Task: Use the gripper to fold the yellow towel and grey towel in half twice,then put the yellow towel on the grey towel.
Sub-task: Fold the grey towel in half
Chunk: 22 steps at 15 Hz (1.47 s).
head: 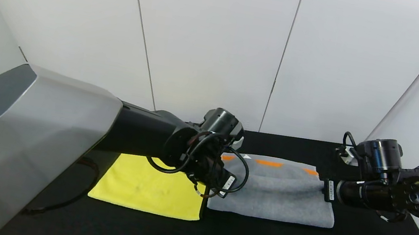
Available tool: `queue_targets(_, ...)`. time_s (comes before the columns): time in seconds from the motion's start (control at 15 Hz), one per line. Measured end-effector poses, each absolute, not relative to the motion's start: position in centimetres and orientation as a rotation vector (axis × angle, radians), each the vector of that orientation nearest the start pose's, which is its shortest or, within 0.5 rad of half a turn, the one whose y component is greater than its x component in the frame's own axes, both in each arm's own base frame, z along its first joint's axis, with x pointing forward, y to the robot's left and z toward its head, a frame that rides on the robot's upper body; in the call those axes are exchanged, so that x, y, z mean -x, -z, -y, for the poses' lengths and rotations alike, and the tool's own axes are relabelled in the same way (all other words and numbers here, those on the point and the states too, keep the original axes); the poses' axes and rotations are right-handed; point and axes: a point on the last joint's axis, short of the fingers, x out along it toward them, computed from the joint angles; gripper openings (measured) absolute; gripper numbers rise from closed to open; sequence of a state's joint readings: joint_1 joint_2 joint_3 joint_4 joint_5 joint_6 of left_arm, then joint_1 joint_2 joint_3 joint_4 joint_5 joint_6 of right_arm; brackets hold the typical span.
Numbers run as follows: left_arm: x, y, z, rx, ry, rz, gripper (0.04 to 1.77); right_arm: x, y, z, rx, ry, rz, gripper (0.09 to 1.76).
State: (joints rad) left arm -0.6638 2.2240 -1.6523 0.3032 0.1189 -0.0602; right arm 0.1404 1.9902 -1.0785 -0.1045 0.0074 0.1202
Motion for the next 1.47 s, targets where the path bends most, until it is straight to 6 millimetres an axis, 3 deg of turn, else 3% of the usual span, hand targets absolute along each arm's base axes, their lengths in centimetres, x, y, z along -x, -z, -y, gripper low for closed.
queue_targets(0.8, -37.2, -11.1, 27.0, -0.255, 0.468, -0.814, 0.12, -38.7, -8.5, -4.9, -0.089, -0.075, -0.766, 0.14)
queue_targets(1.13, -37.6, -10.7, 27.1, -0.255, 0.465, -0.816, 0.87, -39.1, -7.9, -5.0, -0.091, -0.082, -0.765, 0.88)
queue_targets(1.47, -37.7, -11.1, 27.0, -0.251, 0.464, -0.806, 1.27, -39.0, -7.9, -5.1, -0.089, -0.082, -0.765, 1.27)
